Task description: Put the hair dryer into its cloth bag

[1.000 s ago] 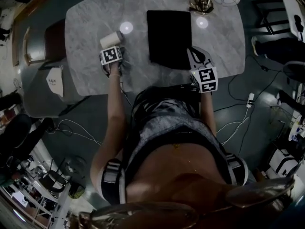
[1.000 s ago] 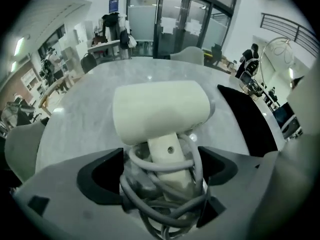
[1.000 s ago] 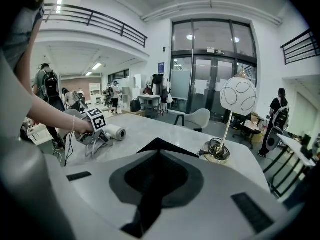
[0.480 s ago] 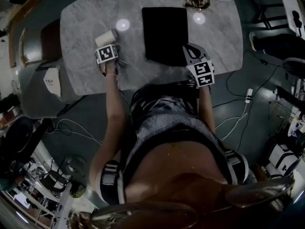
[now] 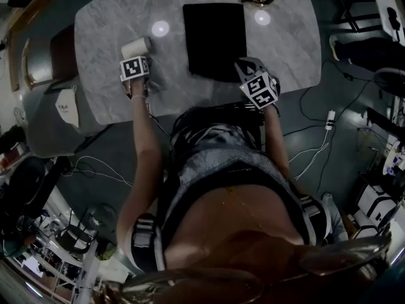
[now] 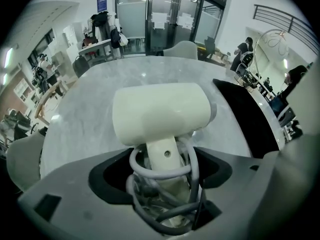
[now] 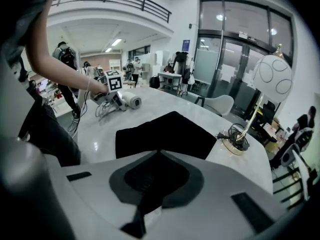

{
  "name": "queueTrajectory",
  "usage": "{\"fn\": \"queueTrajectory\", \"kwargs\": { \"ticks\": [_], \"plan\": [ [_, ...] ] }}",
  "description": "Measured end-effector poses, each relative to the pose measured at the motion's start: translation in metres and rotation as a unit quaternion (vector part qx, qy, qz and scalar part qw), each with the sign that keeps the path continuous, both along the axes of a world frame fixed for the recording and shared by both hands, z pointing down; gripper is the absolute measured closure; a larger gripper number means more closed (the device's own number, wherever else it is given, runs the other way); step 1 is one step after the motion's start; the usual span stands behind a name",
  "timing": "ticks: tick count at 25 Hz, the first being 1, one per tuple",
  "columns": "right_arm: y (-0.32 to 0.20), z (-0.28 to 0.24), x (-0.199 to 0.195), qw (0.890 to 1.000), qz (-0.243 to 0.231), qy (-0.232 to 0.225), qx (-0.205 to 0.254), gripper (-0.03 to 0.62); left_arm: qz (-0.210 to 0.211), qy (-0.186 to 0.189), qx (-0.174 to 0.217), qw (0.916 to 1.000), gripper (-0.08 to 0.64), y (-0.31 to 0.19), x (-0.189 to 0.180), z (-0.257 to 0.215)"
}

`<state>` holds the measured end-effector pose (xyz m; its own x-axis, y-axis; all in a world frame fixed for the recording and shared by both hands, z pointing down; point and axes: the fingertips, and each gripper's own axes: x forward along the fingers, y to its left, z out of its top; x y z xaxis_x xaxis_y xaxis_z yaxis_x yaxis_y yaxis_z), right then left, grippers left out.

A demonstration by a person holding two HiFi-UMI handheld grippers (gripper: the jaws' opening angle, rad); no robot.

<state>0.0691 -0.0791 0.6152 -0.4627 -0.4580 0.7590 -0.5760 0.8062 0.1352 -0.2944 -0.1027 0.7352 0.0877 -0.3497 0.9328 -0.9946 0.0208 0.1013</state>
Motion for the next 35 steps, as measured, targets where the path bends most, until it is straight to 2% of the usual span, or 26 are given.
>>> {"fn": "queueTrajectory", "kwargs": {
  "ticks": [5, 11, 12, 14, 15, 18, 24, 26, 29, 32, 35],
  "plan": [
    [0.021, 0.032, -0.012, 0.996, -0.070, 0.026, -0.052, 0.528, 0.006, 0.003, -0.005, 1.0000, 0.207, 0.000, 0.001, 0.001],
    [0.052, 0.057, -0.035, 0.978, -0.175, 0.056, -0.101, 0.525, 0.008, 0.007, -0.017, 0.9998, 0.207, 0.001, 0.000, -0.001],
    [0.057, 0.061, -0.037, 0.974, -0.190, 0.063, -0.108, 0.514, 0.007, 0.007, -0.017, 0.9998, 0.207, 0.001, 0.000, 0.000],
    [0.067, 0.071, -0.037, 0.965, -0.216, 0.083, -0.123, 0.388, 0.006, 0.009, -0.020, 0.9998, 0.207, 0.002, 0.000, 0.001],
    [0.070, 0.076, -0.036, 0.961, -0.228, 0.097, -0.126, 0.386, 0.006, 0.009, -0.020, 0.9997, 0.207, 0.001, 0.000, 0.001],
    [0.077, 0.089, -0.033, 0.950, -0.256, 0.140, -0.116, 0.377, 0.005, 0.008, -0.015, 0.9999, 0.207, 0.001, 0.000, 0.001],
    [0.074, 0.106, -0.029, 0.933, -0.294, 0.200, -0.051, 0.386, 0.005, 0.007, -0.010, 0.9999, 0.206, 0.001, 0.001, 0.001],
    [0.072, 0.104, -0.031, 0.935, -0.292, 0.196, -0.040, 0.445, 0.005, 0.008, -0.012, 0.9999, 0.206, 0.002, 0.003, 0.002],
    [0.068, 0.090, -0.037, 0.949, -0.269, 0.159, -0.047, 0.497, 0.004, 0.012, -0.014, 0.9998, 0.206, 0.005, 0.003, 0.001],
    [0.064, 0.078, -0.042, 0.964, -0.231, 0.097, -0.091, 0.509, 0.004, 0.013, -0.014, 0.9998, 0.207, 0.005, 0.003, 0.002],
    [0.061, 0.065, -0.049, 0.971, -0.187, 0.018, -0.147, 0.511, 0.006, 0.006, -0.002, 1.0000, 0.206, 0.003, 0.001, 0.000]
  ]
}}
